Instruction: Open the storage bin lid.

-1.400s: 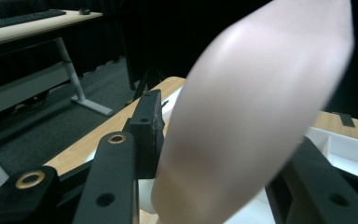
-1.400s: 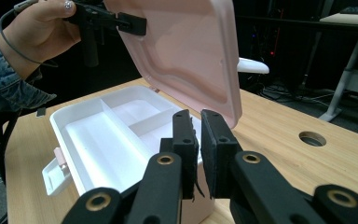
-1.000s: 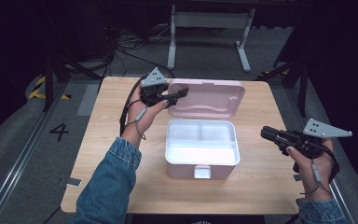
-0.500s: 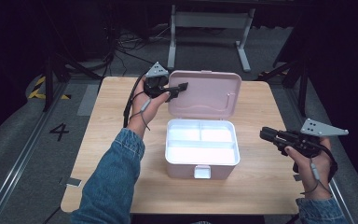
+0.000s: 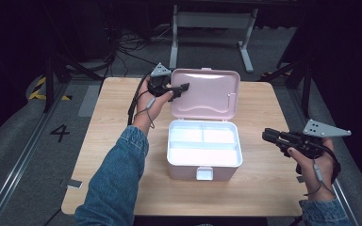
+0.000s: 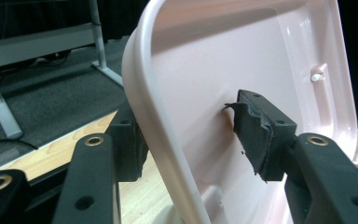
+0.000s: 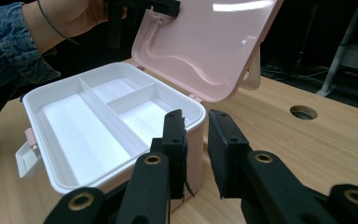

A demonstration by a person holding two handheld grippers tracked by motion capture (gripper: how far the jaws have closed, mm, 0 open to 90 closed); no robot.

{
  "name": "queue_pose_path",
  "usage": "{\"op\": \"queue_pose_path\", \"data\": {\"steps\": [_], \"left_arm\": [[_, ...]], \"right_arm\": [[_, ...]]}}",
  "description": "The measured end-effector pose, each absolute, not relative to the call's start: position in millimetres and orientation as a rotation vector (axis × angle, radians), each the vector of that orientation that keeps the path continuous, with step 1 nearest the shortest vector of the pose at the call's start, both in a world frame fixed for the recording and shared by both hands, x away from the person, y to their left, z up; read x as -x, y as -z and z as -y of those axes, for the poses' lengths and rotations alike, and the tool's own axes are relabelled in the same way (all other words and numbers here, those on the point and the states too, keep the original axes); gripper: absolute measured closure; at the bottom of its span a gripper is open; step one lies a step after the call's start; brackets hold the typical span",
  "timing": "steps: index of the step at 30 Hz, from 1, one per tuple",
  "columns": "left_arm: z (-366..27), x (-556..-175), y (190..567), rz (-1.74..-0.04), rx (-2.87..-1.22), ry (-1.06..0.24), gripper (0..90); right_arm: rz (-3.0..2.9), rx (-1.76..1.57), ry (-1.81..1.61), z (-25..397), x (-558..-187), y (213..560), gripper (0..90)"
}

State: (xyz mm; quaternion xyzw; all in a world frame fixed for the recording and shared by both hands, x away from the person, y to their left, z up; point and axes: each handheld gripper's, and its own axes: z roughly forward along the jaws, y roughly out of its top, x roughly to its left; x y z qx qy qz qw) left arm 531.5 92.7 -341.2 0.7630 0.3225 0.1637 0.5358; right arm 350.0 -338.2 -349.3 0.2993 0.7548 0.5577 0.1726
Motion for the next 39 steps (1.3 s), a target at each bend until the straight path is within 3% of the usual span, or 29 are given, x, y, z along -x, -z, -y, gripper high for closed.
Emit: {"op": "queue_pose_path", "data": {"steps": [39], "left_arm": [[-91, -558, 385, -0.983, -1.885, -0.192, 37.3]], "right_arm": [[-2.164, -0.870, -1.580, 336, -354, 356, 75.5]]}}
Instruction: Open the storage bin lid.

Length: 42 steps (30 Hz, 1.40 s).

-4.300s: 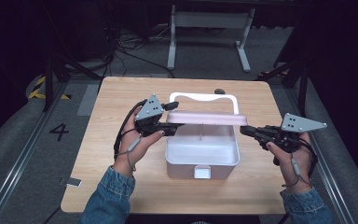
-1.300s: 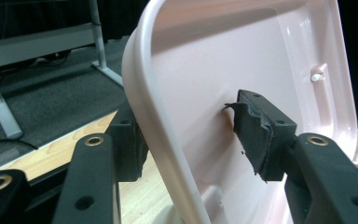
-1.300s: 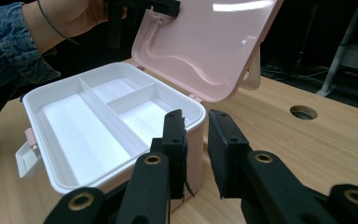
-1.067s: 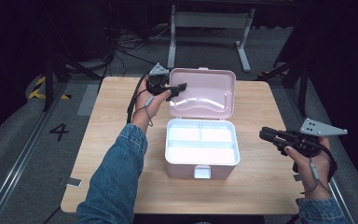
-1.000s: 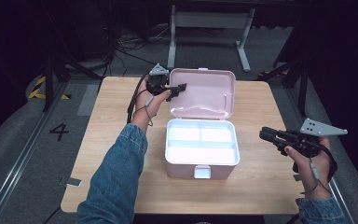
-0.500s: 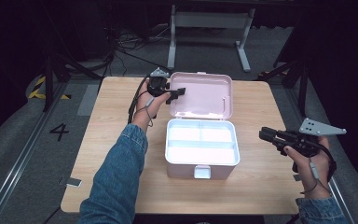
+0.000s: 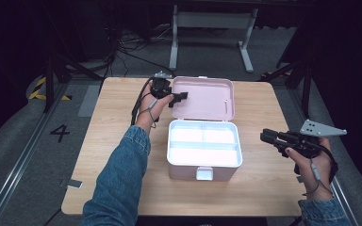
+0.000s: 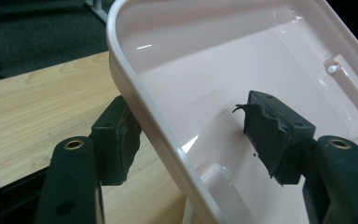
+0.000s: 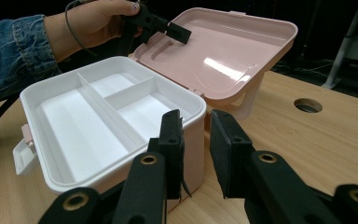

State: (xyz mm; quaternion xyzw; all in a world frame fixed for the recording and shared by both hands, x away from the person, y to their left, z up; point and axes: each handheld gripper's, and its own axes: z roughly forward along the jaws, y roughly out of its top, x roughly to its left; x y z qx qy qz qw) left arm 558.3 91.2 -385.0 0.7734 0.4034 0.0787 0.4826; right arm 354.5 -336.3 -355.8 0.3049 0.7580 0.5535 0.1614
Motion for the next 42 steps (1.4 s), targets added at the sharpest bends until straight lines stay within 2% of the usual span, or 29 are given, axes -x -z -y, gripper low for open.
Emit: {"op": "queue_pose_path", "data": {"steps": [10, 25, 33, 37, 42], "left_arm": [[-91, -560, 390, -1.060, -1.907, -0.134, 36.6], [-91, -563, 400, -1.215, -1.922, -0.027, 30.2], [-93, -562, 400, -1.218, -1.921, -0.114, 23.3], [-96, -559, 394, -1.194, -1.922, -0.215, 22.9], [-100, -552, 381, -1.134, -1.912, -0.237, 23.2]], "right_arm": [[-2.173, -0.875, -1.578, 336, -355, 357, 75.2], [-2.172, -0.884, -1.582, 336, -356, 358, 73.6], [-2.150, -0.896, -1.602, 337, -355, 358, 71.6], [-2.151, -0.907, -1.606, 336, -356, 358, 69.7], [-2.148, -0.921, -1.603, 336, -357, 360, 66.8]]}}
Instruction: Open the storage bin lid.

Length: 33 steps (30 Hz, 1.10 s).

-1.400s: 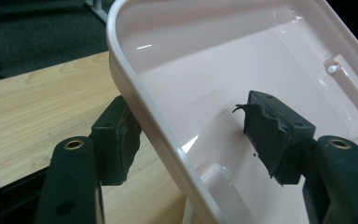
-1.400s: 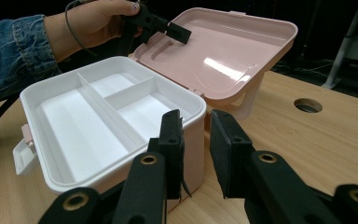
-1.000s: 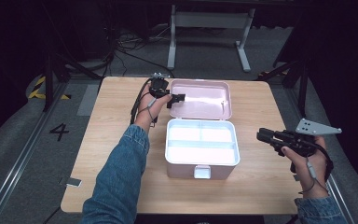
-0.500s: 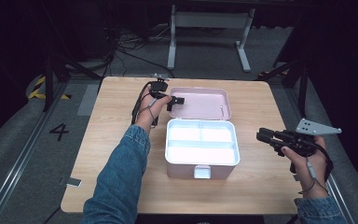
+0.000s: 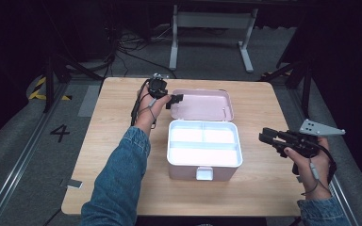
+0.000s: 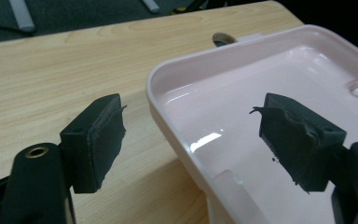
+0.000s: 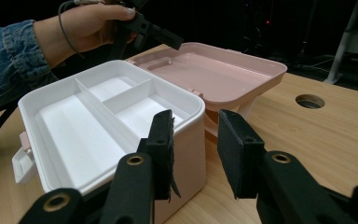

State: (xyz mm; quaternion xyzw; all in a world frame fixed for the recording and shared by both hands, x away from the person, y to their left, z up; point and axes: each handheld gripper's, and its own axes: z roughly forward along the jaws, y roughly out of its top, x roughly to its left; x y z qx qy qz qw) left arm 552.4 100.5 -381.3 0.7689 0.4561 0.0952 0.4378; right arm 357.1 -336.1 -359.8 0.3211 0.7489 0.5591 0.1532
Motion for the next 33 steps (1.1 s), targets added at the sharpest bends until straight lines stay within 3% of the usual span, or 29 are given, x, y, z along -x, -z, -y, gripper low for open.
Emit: {"op": "queue_pose_path", "data": {"steps": [14, 21, 33], "left_arm": [[-112, -487, 325, -0.893, -1.913, -0.281, 23.3], [-128, -442, 301, -0.787, -1.894, -0.376, 23.6], [-154, -388, 300, -0.742, -1.965, -0.391, 23.1]], "right_arm": [[-2.154, -0.924, -1.607, 333, -368, 358, 63.2], [-2.165, -0.931, -1.607, 331, -378, 356, 62.1], [-2.190, -0.951, -1.585, 330, -384, 357, 60.4]]}}
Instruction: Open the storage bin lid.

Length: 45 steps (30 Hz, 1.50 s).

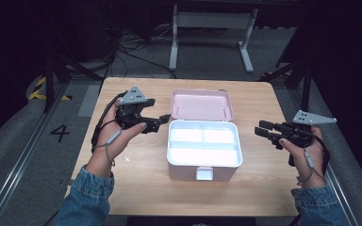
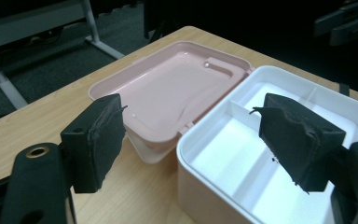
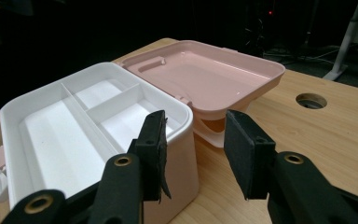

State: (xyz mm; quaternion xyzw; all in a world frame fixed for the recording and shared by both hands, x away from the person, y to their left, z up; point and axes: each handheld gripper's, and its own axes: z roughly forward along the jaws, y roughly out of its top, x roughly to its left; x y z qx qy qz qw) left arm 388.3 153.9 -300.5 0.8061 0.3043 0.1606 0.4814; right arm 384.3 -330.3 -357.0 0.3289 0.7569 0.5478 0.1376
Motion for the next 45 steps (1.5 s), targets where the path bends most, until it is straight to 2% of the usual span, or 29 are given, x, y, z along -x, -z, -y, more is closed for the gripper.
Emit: {"op": "queue_pose_path", "data": {"steps": [6, 18, 34, 45], "left_arm": [[-171, -374, 315, -0.792, -1.971, -0.434, 23.1], [-205, -369, 334, -0.920, -1.953, -0.493, 23.8], [-209, -382, 374, -0.980, -2.020, -0.547, 24.3], [-213, -393, 398, -1.045, -2.074, -0.496, 23.9]], "right_arm": [[-2.211, -0.971, -1.556, 332, -386, 361, 59.6], [-2.238, -1.011, -1.493, 338, -390, 369, 57.1], [-2.256, -1.066, -1.420, 348, -396, 381, 54.7], [-2.281, -1.104, -1.333, 352, -400, 392, 54.1]]}}
